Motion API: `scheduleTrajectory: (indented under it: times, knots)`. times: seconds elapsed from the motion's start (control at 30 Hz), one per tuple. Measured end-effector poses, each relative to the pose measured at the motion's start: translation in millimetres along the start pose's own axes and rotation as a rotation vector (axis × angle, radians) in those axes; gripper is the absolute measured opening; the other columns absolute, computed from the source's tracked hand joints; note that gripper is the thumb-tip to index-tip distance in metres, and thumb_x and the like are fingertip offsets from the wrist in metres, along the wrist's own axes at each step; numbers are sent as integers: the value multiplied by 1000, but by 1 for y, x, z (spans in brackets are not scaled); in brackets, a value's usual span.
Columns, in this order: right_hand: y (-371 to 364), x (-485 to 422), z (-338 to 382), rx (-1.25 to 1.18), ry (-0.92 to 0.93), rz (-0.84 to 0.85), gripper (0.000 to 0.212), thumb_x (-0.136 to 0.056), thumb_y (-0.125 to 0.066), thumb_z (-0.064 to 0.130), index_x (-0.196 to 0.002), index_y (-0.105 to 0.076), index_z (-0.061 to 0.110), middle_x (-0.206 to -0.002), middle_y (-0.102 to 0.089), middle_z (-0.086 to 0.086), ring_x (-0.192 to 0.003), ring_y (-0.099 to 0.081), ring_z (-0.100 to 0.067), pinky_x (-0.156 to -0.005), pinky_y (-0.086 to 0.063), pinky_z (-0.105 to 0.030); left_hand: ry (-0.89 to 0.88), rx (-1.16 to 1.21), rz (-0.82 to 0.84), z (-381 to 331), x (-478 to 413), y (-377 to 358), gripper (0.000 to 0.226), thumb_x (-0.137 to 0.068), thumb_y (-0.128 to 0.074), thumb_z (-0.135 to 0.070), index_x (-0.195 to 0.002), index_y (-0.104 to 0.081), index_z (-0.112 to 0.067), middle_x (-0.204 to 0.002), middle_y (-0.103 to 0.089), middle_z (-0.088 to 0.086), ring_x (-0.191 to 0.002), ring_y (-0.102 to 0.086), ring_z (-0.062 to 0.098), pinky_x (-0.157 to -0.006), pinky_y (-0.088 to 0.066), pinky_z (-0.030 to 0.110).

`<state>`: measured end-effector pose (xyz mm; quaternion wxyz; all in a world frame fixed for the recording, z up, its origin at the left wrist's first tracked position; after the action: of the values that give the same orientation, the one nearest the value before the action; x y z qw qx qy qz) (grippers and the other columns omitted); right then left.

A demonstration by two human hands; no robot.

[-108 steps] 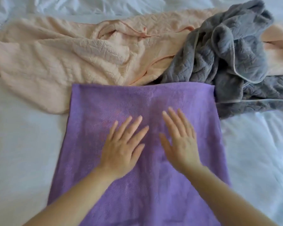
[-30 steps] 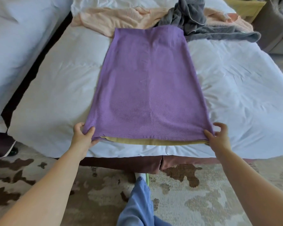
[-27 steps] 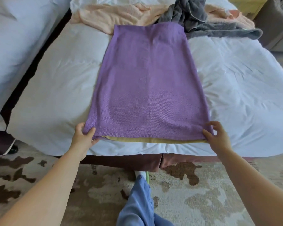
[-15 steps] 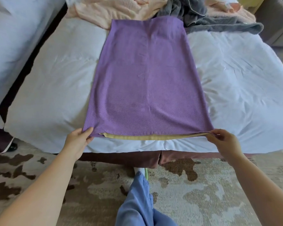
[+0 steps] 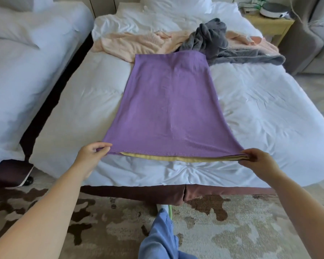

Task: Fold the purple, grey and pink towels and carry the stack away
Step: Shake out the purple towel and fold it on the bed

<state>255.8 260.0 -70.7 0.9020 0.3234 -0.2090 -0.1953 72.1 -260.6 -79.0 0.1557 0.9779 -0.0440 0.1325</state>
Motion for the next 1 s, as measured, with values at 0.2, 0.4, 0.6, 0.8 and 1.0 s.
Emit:
scheduleTrajectory:
  times: [0.2, 0.4, 0.6, 0.8, 1.0]
  knots:
    - [52, -19, 63, -7, 65, -112, 8, -82, -71, 14, -87, -65, 16, -73, -65, -9, -73, -61, -27, -59, -41, -28, -143, -306, -68, -83, -14, 14, 48, -61, -83, 4, -106, -69, -2, -127, -50, 20, -112, -56, 32, -100, -41, 33]
    - [99, -85, 130, -63, 154, -255, 9, -83, -69, 9, -90, -65, 13, -100, -55, -2, -69, -58, -21, -57, -40, -8, -363, -393, -136, -172, -76, 15, 20, -70, -79, 1, -83, -70, -10, -88, -61, 2, -84, -57, 6, -67, -35, -4]
    - [103, -214, 173, -219, 61, -222, 6, -86, -63, 6, -88, -66, 11, -74, -64, -10, -57, -64, -17, -49, -49, -23, -246, -204, -120, -215, -206, -4, 14, -84, -70, -10, -97, -68, -16, -83, -67, 4, -69, -58, 16, -64, -48, 20]
    - [81, -363, 192, -346, 19, -238, 22, -90, -56, 1, -80, -61, 20, -77, -64, -9, -50, -67, -13, -54, -57, -20, -226, -239, -194, -239, -358, -39, 10, -85, -68, -17, -95, -66, -19, -85, -65, 0, -76, -58, 16, -65, -43, 12]
    - [61, -474, 198, -322, -34, -296, 10, -89, -56, 3, -88, -59, 12, -73, -63, -5, -48, -64, -2, -57, -55, -20, -181, -283, -236, -249, -472, -75, 12, -85, -67, -17, -97, -65, -15, -86, -61, 3, -77, -53, 20, -68, -42, 19]
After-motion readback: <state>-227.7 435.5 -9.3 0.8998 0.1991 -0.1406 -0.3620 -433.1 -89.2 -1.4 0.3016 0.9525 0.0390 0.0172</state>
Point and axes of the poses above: each hand's wrist, its own x-axis away from the middle knuckle, its own y-axis out of the back of the hand, z = x × y, the point moved 9 cm from there along -x, towards the middle knuckle
